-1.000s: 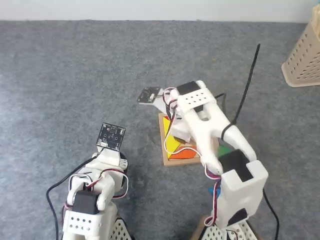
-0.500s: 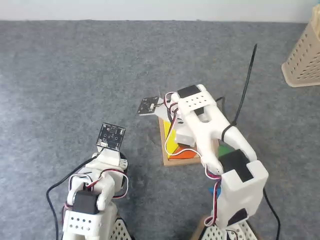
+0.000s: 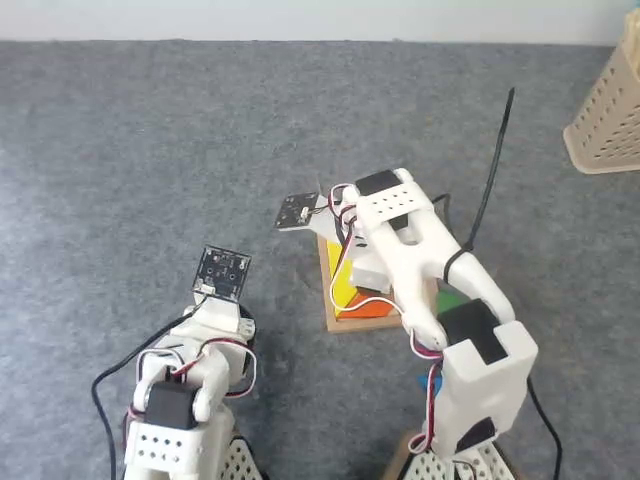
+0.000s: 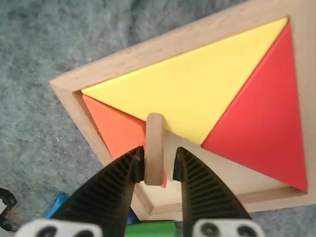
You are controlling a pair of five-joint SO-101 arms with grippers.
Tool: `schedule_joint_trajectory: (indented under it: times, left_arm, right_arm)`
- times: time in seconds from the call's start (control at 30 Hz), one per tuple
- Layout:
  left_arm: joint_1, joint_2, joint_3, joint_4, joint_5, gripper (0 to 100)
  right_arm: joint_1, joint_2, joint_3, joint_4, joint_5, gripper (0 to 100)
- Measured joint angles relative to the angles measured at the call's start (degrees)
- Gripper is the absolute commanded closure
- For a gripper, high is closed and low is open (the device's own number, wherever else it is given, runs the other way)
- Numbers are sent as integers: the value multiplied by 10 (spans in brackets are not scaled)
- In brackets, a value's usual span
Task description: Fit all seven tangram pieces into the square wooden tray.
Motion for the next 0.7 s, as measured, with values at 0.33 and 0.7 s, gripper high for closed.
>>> schedule_joint_trajectory:
  times: [0.33, 0.7]
  left_arm:
    - [0, 0, 0, 0, 0, 988]
    - [0, 0, 0, 0, 0, 988]
  right_arm:
    - [35, -6, -1, 0, -9, 892]
    - [36, -25, -1, -22, -58, 895]
